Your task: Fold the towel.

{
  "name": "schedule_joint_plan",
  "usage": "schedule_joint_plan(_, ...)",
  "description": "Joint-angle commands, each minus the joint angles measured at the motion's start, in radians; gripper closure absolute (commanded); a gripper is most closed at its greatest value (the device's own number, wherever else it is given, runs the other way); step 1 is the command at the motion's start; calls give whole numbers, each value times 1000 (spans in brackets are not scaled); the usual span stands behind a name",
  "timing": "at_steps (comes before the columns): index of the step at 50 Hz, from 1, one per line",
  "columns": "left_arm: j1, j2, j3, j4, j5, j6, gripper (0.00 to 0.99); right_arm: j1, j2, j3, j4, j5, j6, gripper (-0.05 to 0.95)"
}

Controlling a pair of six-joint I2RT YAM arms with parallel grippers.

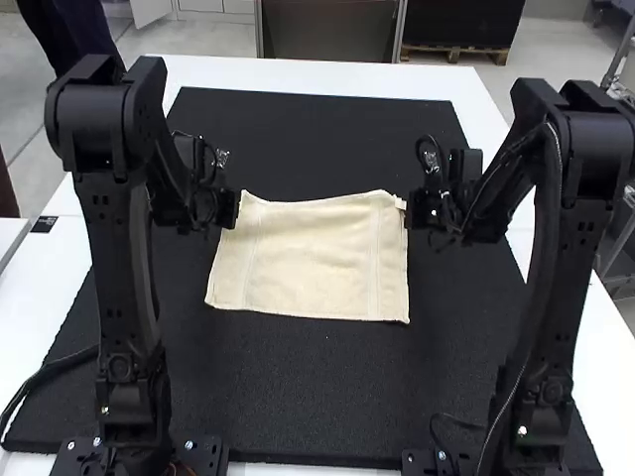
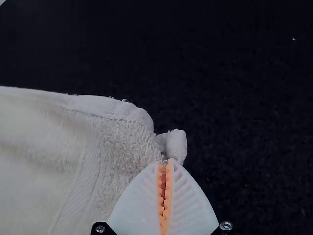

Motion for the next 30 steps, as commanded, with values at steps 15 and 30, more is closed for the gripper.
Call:
schedule_joint_plan(15,65,-155,-102,-6,53,28,979,-24,-166,-83,-40,-61,9,920)
schedule_joint_plan(30,64,-250,-184,-12,65,37,979,-24,-253,-174,-69,-89,4,920)
